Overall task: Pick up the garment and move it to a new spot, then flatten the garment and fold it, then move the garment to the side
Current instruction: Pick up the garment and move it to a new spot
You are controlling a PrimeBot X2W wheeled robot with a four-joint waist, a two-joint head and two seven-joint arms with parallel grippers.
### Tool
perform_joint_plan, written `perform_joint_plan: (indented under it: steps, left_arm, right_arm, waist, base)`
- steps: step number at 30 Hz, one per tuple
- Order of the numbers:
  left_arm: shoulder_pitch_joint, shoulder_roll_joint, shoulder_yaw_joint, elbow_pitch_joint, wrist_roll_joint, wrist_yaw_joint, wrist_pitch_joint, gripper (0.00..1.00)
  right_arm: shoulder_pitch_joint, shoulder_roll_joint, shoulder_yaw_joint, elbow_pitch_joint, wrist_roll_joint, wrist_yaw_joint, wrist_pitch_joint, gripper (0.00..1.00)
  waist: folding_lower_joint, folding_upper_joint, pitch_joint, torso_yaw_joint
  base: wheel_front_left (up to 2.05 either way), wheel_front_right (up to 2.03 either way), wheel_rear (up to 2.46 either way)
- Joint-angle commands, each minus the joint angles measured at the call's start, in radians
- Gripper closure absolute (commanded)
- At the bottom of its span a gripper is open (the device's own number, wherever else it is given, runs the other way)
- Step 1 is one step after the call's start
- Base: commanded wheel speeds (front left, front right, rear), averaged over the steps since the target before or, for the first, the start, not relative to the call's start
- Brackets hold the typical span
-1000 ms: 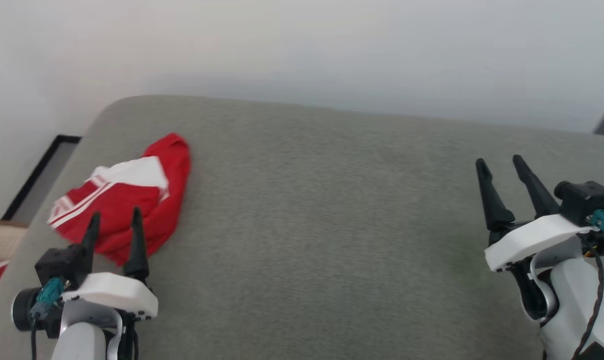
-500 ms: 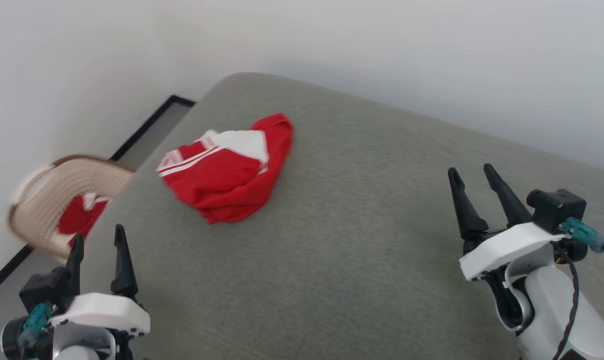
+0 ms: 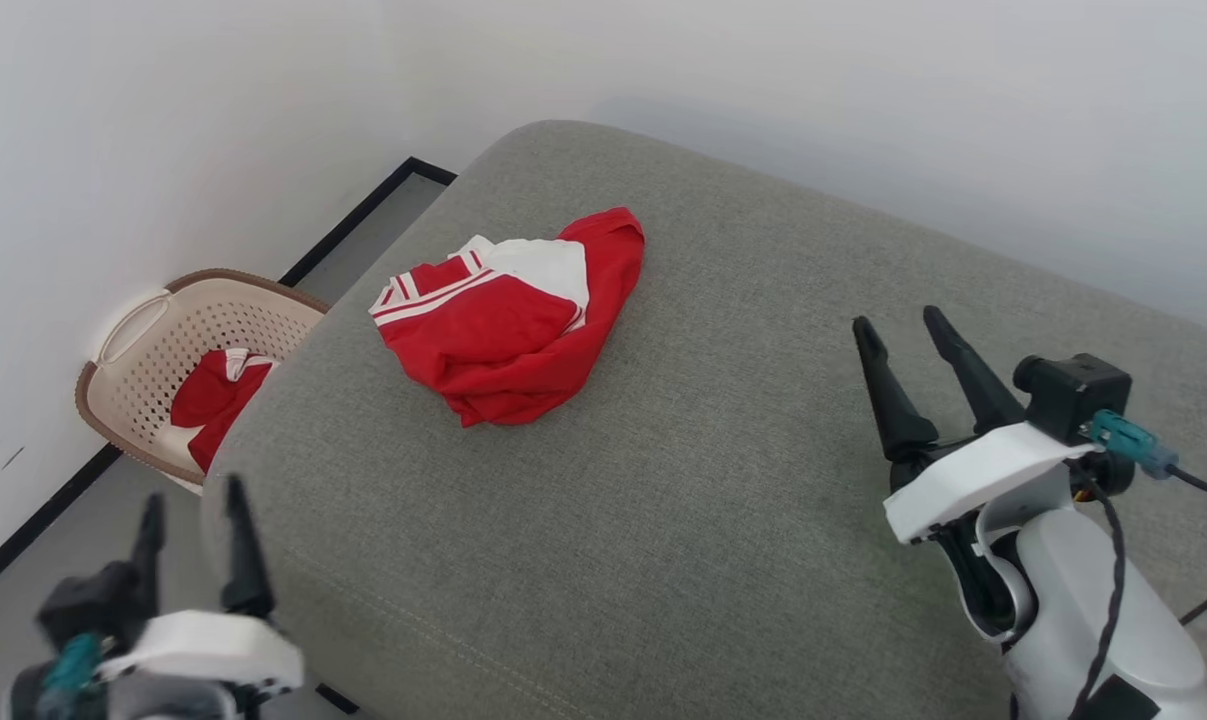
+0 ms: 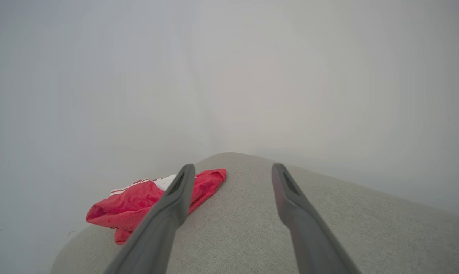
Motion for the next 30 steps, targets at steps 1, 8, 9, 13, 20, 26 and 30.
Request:
perform_joint_plan:
  steps: [1,8,9,13,20,26,30]
  left_arm:
    - [-0.032,-0.004,-0.033,0.022,0.016,-0.012,-0.006,0.0]
    - [-0.237,0.068,-0.148,0.172,-0.009,-0.034,0.01,0.0]
    - [-0.281,0.075,-0.16,0.197,-0.032,-0.034,0.02,0.0]
    - [-0.435,0.16,-0.246,0.293,-0.112,-0.034,0.074,0.0]
    - [-0.618,0.307,-0.352,0.503,-0.336,-0.034,0.295,0.0]
    - [-0.67,0.415,-0.425,0.621,-0.464,-0.034,0.558,0.0]
    - [-0.695,0.451,-0.441,0.702,-0.498,-0.034,0.684,0.0]
  right_arm:
    - [0.012,-0.007,-0.018,-0.001,0.007,0.0,-0.005,0.0]
    - [0.018,-0.018,-0.041,-0.026,-0.007,0.0,-0.005,0.0]
    - [0.013,-0.023,-0.043,-0.029,-0.007,0.0,-0.005,0.0]
    - [-0.012,-0.034,-0.043,-0.04,-0.005,0.0,-0.005,0.0]
    - [-0.047,-0.04,-0.039,-0.058,-0.002,0.0,-0.005,0.0]
    - [-0.061,-0.039,-0.048,-0.08,0.002,0.0,-0.005,0.0]
    - [-0.079,-0.04,-0.04,-0.1,0.003,0.0,-0.005,0.0]
  waist:
    - [0.0,0.0,-0.003,-0.006]
    - [0.0,0.0,0.062,-0.097]
    - [0.0,0.0,0.078,-0.117]
    - [0.0,0.0,0.147,-0.204]
    - [0.0,0.0,0.242,-0.346]
    - [0.0,0.0,0.289,-0.426]
    - [0.0,0.0,0.33,-0.464]
  base:
    - [0.0,0.0,0.0]
    - [0.0,0.0,0.0]
    - [0.0,0.0,0.0]
    - [0.0,0.0,0.0]
    - [0.0,0.0,0.0]
    - [0.0,0.0,0.0]
    - [0.0,0.0,0.0]
